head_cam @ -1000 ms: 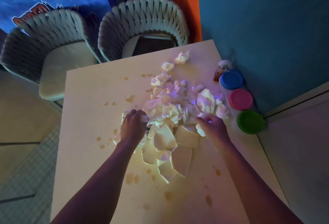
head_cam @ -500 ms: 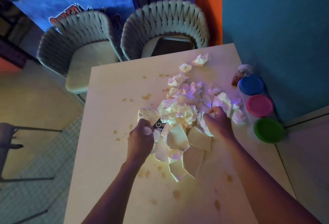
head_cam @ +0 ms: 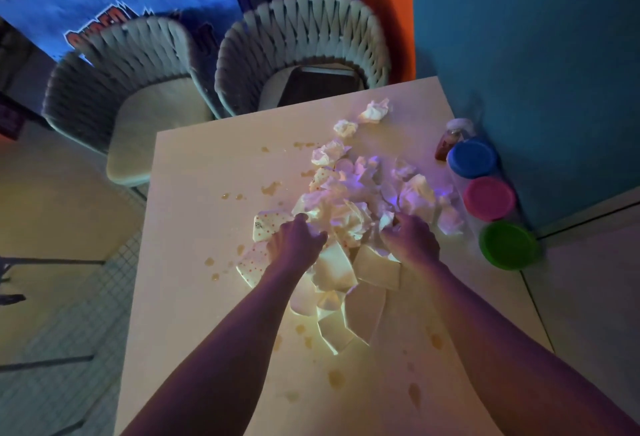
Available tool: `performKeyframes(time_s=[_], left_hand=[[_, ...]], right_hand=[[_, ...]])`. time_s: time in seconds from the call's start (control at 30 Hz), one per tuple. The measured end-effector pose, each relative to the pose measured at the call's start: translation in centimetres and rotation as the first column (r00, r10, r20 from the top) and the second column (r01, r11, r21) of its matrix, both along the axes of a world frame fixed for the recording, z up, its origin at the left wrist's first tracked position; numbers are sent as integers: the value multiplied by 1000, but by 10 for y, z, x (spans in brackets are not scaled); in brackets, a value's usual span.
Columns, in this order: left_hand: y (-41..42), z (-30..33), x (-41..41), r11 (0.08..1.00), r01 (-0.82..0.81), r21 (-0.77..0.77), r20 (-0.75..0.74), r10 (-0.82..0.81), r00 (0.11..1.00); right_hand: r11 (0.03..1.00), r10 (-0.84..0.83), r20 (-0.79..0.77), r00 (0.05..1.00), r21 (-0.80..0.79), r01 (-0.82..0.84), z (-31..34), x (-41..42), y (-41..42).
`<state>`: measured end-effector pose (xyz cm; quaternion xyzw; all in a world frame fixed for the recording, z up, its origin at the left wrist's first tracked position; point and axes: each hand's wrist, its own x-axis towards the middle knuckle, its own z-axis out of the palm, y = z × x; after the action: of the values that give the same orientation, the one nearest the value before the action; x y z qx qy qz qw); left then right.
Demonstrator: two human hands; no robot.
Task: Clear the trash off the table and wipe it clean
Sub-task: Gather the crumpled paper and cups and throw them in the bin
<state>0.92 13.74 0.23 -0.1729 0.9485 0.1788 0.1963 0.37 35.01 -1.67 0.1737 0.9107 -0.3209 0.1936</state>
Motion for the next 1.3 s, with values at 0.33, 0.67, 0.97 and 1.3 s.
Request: performKeyframes(time_s=[0.33,0.67,0.97,1.3], left_hand=[[-7,9,15,989,-47,143,-97,62,993],[-33,22,30,965,-135,226,-79,156,985],[-25,19,-9,988,106,115,-165,-87,983],[-10,-24,-37,984,176,31,-110,-172,979]], right_hand=[[899,-341,104,934,-255,356,5,9,11],[867,-349,-49,936,-396,302,17,18,-11],[943,-85,-21,996,-325,74,23,12,-42],[991,-104,4,995,-79,104,13,7,-54]])
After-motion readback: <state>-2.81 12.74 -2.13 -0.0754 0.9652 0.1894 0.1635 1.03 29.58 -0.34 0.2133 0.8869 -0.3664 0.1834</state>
